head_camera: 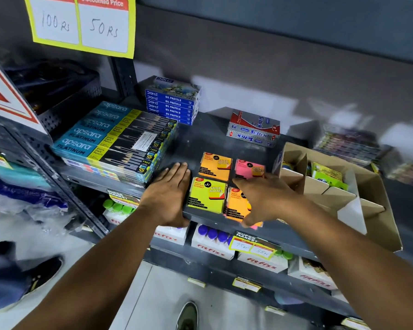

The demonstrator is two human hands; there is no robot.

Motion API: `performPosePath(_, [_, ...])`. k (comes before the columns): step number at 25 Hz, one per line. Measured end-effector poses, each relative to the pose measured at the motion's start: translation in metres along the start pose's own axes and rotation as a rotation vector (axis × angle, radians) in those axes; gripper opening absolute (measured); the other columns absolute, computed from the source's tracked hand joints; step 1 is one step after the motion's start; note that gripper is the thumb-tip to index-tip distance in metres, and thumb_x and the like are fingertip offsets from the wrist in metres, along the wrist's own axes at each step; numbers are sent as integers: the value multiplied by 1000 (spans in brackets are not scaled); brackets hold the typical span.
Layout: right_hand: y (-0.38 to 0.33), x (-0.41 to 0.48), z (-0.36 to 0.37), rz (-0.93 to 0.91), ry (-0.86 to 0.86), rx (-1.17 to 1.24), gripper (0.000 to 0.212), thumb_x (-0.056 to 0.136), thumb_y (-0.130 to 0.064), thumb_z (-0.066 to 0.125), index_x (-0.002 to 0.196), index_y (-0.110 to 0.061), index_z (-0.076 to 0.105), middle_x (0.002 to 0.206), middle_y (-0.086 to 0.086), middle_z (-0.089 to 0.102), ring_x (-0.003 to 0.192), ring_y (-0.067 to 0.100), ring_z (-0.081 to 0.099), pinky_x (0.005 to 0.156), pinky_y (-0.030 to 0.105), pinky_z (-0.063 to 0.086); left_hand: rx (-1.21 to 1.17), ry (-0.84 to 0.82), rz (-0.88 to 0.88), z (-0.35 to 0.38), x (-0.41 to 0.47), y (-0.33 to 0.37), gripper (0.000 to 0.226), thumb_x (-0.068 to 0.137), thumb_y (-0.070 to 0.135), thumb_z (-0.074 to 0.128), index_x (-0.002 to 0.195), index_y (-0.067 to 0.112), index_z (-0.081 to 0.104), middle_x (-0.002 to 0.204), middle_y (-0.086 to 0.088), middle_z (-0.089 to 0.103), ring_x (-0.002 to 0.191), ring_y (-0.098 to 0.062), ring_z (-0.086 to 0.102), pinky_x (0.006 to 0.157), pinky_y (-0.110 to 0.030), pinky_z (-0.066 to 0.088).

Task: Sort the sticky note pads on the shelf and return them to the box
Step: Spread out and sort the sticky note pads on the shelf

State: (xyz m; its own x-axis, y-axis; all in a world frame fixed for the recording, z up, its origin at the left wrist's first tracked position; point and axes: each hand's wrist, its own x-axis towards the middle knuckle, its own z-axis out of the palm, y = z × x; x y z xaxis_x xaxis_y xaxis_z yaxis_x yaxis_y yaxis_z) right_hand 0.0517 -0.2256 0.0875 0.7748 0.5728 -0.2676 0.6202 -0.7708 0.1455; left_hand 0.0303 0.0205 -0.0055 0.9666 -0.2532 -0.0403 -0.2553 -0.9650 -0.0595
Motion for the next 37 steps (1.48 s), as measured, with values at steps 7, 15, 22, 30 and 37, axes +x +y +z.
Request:
performPosePath(7, [7,7,-3,21,20,63,91,57,-50,80,132,-20,38,112,5,63,97,26,59,79,35,51,4,16,9,-1,-2,0,141,53,84,58,149,4,-7,161,-13,-10,146,-24,-12,116,-34,-11])
performPosePath(15, [13,73,-33,84,200,274,100,67,-39,79,145,-14,21,133,14,52,110,34,54,86,41,47,-31,0,14,2,2,-2,133,55,83,44,147,8,-15,154,-6,-26,139,-16,-29,115,-35,-14])
performPosePath(22, [9,112,-15,46,73,339,96,68,-36,78,144,-15,24,129,13,56,95,26,57,69,32,45,-28,17,28,1,-1,-2,125,61,76,48,149,5,-6,160,-14,-11,146,-24,-15,118,-38,-7])
performPosePath(30, [10,107,-22,45,77,430,109,71,-37,80,150,-18,7,151,13,35,125,32,45,93,37,44,-39,7,31,1,-1,-2,127,60,77,47,149,5,-8,160,-14,-13,145,-23,-17,119,-39,-5])
performPosePath(37, [5,14,-19,38,-46,144,77,61,-61,73,124,-25,47,117,0,64,108,24,57,97,42,39,-21,29,26,-1,-2,-2,132,57,77,58,149,4,-1,161,-16,-5,147,-26,-8,118,-37,-5])
